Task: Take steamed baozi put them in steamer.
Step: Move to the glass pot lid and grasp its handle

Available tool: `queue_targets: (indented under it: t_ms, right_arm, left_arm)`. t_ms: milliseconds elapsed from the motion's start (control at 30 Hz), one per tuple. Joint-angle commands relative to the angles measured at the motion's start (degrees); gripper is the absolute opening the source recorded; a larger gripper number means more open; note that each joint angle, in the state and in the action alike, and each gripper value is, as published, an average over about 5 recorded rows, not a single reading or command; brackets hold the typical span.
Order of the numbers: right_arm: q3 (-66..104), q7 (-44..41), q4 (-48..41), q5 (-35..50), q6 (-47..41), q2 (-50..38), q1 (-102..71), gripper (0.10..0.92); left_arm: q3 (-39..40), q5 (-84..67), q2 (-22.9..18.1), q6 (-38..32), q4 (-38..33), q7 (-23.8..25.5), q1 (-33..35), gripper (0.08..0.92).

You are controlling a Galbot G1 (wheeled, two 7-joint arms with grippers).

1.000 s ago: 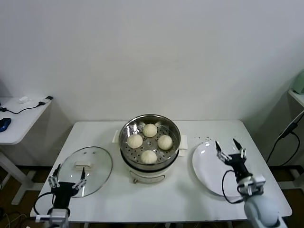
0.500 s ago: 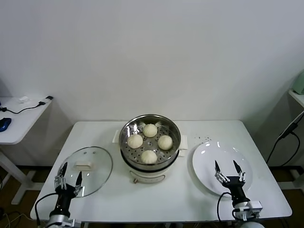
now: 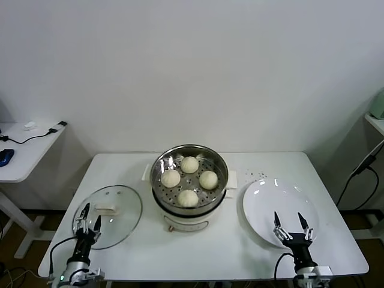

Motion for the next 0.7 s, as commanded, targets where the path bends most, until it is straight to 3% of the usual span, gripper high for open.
queue_targets:
  t_ms: [33, 400, 500, 700]
  right_arm:
    - [0.4, 0.2, -0.1, -0.2, 0.6, 0.9, -1.0, 0.823]
    - [0.6, 0.4, -1.2, 0.0, 1.8, 1.2, -1.0, 0.823]
    - [0.7, 0.4, -1.5, 0.0, 2.1, 1.2, -1.0, 0.823]
    - [0.6, 0.4, -2.1, 0.0, 2.6, 1.1, -1.0, 0.823]
  left_arm:
    - [1.0, 4.4, 0.2, 2.2, 6.7, -0.6, -7.5, 0.823]
    - [1.7, 6.1, 0.2, 2.9, 10.0, -0.5, -10.9, 0.82]
    - [1.8, 6.3, 0.2, 3.0, 10.8, -0.6, -10.8, 0.778]
    - [2.4, 6.8, 0.1, 2.7, 11.8, -1.2, -10.4, 0.611]
